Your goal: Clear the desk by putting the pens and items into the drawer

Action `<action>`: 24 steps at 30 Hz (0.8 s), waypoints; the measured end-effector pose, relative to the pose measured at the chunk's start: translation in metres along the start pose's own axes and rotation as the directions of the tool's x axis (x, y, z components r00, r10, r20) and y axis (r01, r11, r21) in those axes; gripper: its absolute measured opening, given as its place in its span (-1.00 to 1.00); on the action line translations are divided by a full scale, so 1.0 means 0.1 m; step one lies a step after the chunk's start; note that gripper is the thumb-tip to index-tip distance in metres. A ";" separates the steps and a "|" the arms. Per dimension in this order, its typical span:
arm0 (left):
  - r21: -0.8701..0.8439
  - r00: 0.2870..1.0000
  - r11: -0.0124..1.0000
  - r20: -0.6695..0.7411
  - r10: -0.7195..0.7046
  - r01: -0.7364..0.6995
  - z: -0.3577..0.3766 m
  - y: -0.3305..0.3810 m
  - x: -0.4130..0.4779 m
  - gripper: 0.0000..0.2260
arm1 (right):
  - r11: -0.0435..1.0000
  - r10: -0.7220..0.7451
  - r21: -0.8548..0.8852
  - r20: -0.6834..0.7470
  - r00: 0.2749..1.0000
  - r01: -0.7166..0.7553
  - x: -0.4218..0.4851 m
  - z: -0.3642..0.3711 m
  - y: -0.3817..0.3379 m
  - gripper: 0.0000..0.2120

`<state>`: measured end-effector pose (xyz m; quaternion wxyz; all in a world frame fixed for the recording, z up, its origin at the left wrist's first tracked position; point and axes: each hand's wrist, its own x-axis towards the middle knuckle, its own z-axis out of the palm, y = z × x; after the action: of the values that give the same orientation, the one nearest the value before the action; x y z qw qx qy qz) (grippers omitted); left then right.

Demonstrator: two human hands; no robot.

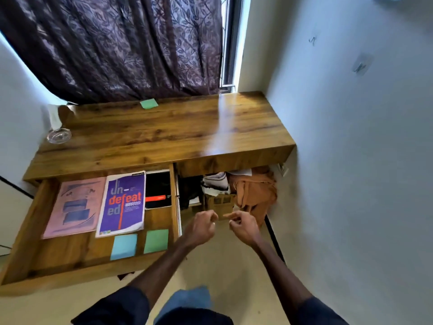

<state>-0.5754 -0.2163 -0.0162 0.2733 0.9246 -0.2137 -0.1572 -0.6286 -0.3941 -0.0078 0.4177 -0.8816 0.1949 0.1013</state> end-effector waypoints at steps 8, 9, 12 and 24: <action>0.010 0.980 0.988 -0.125 -0.154 0.156 -0.02 0.18 0.76 -0.85 | 0.998 -0.058 -0.038 0.030 0.998 0.059 0.62 -0.53 0.06 -0.80; -0.006 0.973 0.984 -0.146 -0.177 0.178 -0.02 0.18 0.88 -0.86 | 0.996 -0.073 -0.055 0.036 0.997 0.075 0.72 -0.57 0.07 -0.80; -0.046 0.949 0.969 -0.193 -0.249 0.244 0.01 0.21 1.33 -0.90 | 0.989 -0.099 -0.100 0.076 0.992 0.107 1.17 -0.77 0.07 -0.81; -0.123 0.847 0.890 -0.275 -0.455 0.438 -0.47 0.10 2.18 -0.81 | 0.967 -0.207 -0.103 0.202 0.957 0.232 2.72 -1.20 -0.58 -0.78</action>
<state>-0.3724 -0.3081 -0.0108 0.2838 0.9538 0.0552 -0.0817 -0.3562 -0.5242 0.0154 0.3866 -0.9087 0.0481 0.1500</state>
